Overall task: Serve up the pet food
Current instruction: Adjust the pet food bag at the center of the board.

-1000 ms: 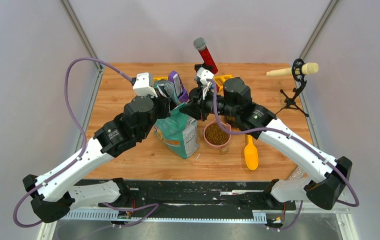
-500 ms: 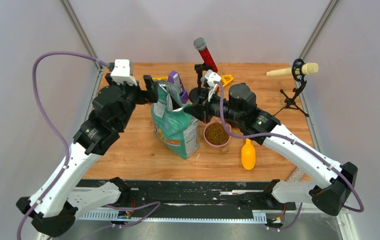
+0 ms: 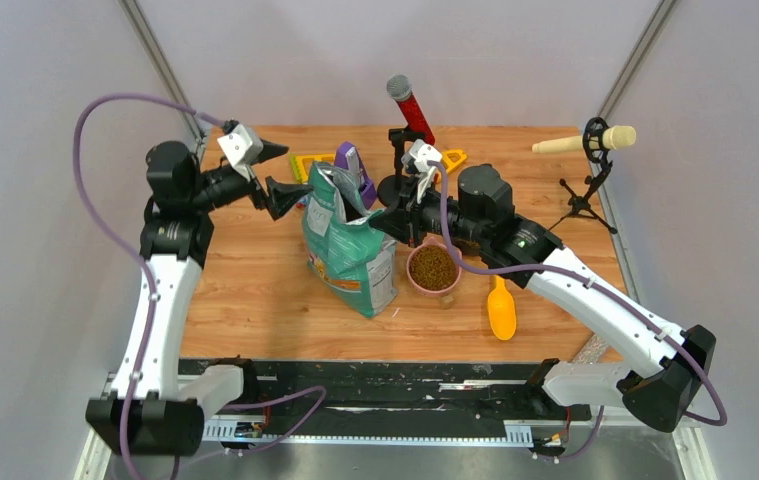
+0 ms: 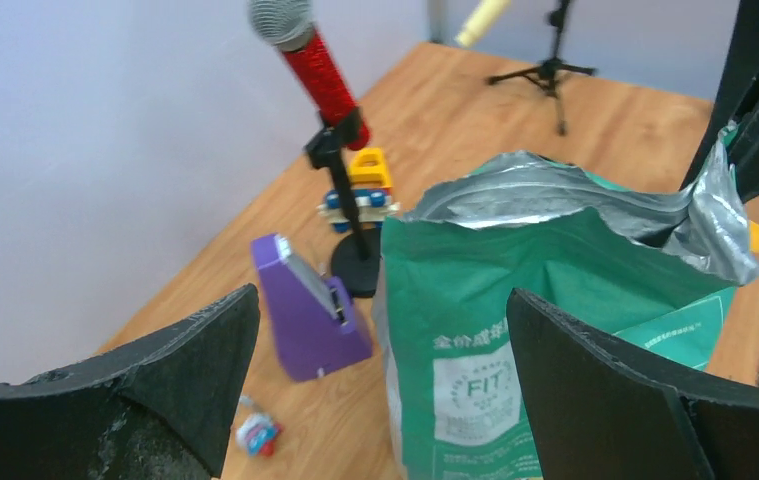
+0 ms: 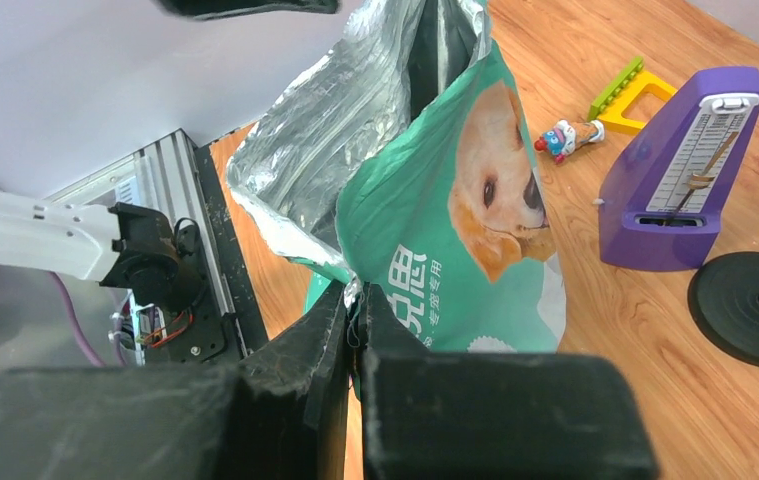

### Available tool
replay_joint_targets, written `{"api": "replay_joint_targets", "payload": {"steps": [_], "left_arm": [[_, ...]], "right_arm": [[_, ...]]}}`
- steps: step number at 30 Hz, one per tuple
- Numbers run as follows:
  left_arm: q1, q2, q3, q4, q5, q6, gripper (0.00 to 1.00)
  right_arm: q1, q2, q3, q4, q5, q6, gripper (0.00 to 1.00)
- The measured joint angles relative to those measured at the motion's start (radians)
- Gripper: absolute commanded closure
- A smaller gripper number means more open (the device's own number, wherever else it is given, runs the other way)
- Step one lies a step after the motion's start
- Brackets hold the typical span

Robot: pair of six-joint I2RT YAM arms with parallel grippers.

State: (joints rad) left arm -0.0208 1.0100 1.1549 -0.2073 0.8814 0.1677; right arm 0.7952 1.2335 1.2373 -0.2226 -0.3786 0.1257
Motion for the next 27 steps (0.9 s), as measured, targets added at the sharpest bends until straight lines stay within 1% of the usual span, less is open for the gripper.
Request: {"api": "replay_joint_targets", "payload": {"steps": [3, 5, 7, 10, 13, 16, 18, 20, 21, 22, 23, 24, 25, 26, 27], "left_arm": [[0.035, 0.152, 0.076, 0.027, 0.225, 0.026, 0.00], [0.042, 0.245, 0.124, 0.002, 0.333, 0.061, 0.00], [0.042, 0.311, 0.172, -0.052, 0.405, 0.116, 0.00], [0.042, 0.359, 0.226, -0.129, 0.492, 0.204, 0.00], [0.041, 0.362, 0.232, -0.143, 0.564, 0.246, 0.00], [0.015, 0.362, 0.213, -0.094, 0.607, 0.233, 0.01], [-0.008, 0.364, 0.193, -0.053, 0.615, 0.212, 0.03], [-0.033, 0.380, 0.187, -0.023, 0.625, 0.189, 0.09], [-0.043, 0.391, 0.187, -0.010, 0.628, 0.177, 0.17], [-0.050, 0.403, 0.188, 0.001, 0.630, 0.168, 0.22], [-0.056, 0.417, 0.189, 0.006, 0.632, 0.154, 0.37], [-0.059, 0.430, 0.191, 0.011, 0.632, 0.144, 0.56], [-0.060, 0.445, 0.193, 0.011, 0.636, 0.129, 0.66], [-0.062, 0.456, 0.196, 0.008, 0.640, 0.109, 0.80], [-0.063, 0.462, 0.196, 0.008, 0.646, 0.099, 0.85]], "right_arm": [[0.000, 0.000, 0.008, -0.020, -0.011, -0.002, 1.00], [0.000, 0.000, 0.009, -0.026, -0.018, -0.004, 1.00], [0.000, 0.000, 0.011, -0.032, -0.024, -0.004, 1.00], [0.000, 0.000, 0.015, -0.042, -0.027, -0.005, 1.00], [0.000, 0.001, 0.021, -0.051, -0.027, -0.005, 1.00], [-0.001, 0.001, 0.023, -0.056, -0.027, -0.005, 1.00], [-0.001, 0.001, 0.027, -0.063, -0.028, -0.005, 1.00], [-0.001, 0.001, 0.028, -0.068, -0.031, -0.005, 1.00], [-0.001, 0.001, 0.028, -0.069, -0.034, -0.005, 1.00], [-0.001, 0.001, 0.028, -0.069, -0.034, -0.005, 1.00], [-0.001, 0.001, 0.028, -0.069, -0.034, -0.005, 1.00], [-0.001, 0.001, 0.028, -0.069, -0.033, -0.005, 1.00], [-0.001, 0.001, 0.028, -0.068, -0.031, -0.005, 1.00], [-0.002, 0.001, 0.028, -0.067, -0.025, -0.005, 1.00], [-0.003, 0.001, 0.028, -0.064, -0.014, -0.005, 1.00]]}}
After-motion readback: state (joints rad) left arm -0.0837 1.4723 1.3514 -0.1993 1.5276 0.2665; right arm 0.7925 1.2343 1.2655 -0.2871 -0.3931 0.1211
